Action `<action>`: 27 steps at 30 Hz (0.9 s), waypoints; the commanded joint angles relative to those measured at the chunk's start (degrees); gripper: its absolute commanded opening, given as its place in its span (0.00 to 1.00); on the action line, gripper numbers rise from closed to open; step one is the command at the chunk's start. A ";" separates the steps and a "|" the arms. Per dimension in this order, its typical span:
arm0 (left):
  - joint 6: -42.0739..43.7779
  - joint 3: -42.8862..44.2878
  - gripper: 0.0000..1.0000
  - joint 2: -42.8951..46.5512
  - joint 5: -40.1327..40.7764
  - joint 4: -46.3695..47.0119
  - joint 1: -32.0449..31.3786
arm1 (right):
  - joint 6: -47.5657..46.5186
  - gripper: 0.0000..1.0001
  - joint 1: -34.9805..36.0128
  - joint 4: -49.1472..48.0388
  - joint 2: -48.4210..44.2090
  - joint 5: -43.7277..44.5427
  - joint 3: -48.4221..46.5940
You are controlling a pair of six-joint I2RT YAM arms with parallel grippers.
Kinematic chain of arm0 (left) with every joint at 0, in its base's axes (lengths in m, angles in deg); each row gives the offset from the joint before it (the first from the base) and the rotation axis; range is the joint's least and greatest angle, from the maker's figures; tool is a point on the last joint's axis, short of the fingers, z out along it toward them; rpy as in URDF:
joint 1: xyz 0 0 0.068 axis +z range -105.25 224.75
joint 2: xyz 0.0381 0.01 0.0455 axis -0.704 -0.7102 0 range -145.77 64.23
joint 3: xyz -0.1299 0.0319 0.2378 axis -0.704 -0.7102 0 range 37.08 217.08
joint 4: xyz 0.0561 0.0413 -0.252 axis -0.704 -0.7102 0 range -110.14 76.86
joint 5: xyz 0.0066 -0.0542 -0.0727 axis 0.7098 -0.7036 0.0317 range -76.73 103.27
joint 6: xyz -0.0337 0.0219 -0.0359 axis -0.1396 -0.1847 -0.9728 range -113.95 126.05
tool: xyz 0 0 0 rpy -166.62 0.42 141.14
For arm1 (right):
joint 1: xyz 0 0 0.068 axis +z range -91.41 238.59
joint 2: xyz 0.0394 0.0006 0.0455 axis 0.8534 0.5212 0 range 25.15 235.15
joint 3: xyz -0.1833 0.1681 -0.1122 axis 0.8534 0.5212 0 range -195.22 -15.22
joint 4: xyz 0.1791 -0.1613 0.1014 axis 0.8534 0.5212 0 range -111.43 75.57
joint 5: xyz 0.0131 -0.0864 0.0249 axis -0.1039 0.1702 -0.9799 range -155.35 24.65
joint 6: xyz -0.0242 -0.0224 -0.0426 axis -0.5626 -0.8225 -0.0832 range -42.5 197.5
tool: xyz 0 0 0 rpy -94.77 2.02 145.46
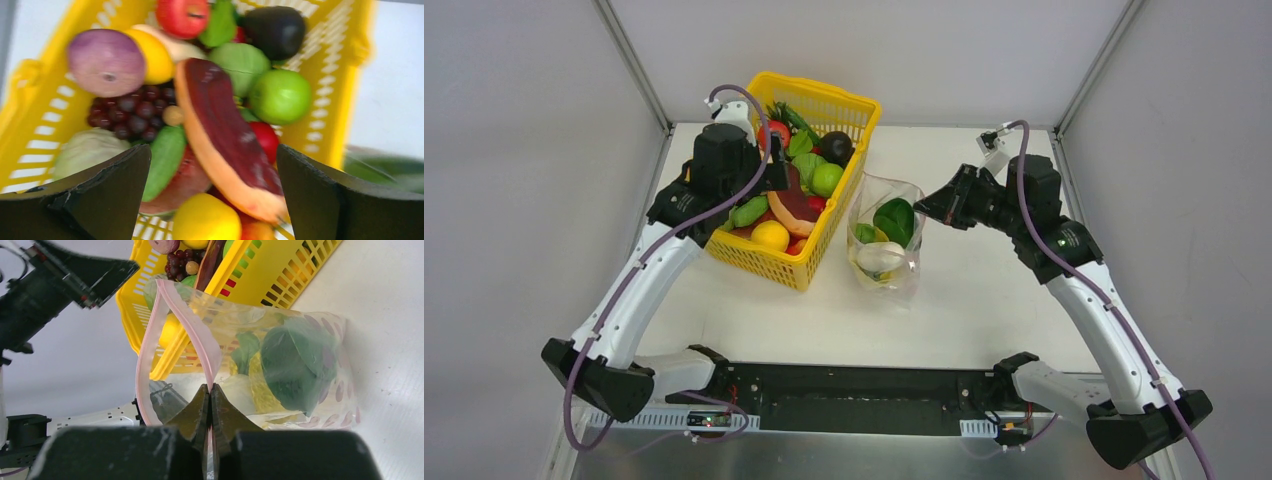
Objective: Place the food in the zip-top bag and seal the zipper
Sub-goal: Pick up the fake vegetable from the bin.
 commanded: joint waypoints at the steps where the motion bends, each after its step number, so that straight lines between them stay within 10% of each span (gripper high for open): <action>1: 4.29 3.07 0.99 -3.75 10.86 1.97 3.57 | 1.67 0.03 -0.13 -4.54 -1.92 -2.32 0.25; 27: 2.67 5.29 0.95 -20.22 18.14 8.49 12.68 | 3.41 0.03 -0.10 -6.39 -1.76 -5.22 1.01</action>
